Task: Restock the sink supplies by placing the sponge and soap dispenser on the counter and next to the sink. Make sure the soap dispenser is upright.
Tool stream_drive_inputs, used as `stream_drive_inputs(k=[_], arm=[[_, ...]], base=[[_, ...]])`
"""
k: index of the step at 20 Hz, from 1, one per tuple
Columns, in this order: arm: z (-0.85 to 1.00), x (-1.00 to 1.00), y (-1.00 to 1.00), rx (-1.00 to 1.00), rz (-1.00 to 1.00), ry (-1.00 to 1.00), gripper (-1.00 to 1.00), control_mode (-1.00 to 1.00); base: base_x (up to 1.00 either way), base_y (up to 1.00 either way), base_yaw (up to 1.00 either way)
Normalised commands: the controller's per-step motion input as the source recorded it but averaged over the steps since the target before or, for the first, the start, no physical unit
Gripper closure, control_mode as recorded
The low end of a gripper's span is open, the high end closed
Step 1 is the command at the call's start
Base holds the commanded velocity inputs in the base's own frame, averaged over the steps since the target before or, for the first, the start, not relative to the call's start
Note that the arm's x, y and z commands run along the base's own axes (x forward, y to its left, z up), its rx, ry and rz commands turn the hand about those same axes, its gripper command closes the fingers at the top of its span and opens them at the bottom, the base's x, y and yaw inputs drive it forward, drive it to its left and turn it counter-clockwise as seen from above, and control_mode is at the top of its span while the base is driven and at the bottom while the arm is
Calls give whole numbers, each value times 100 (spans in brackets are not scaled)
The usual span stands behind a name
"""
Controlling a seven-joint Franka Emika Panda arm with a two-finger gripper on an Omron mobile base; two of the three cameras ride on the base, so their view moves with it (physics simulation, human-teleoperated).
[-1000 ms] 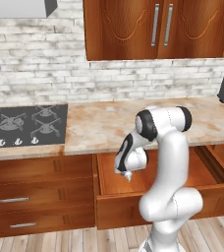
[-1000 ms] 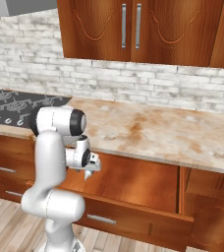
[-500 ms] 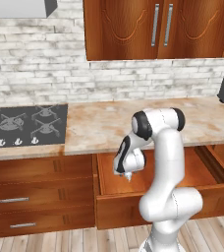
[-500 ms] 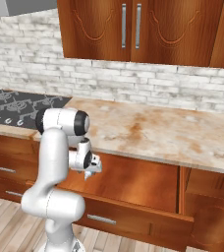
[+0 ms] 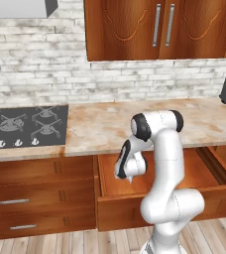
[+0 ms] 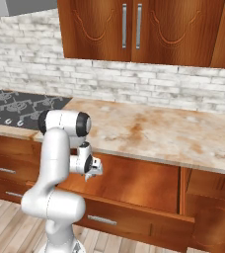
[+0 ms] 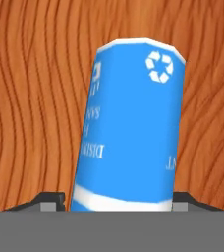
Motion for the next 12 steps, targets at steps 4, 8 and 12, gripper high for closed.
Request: stream_drive_inputs(k=[4,8,12], arm=[[0,0,0,0,0,-4,100,-100],[46,-19,-1,0,0,-1,100,-100],[97,-37,0,0,0,0,100,-100]], base=[[0,0,0],[0,0,0],[0,0,0]])
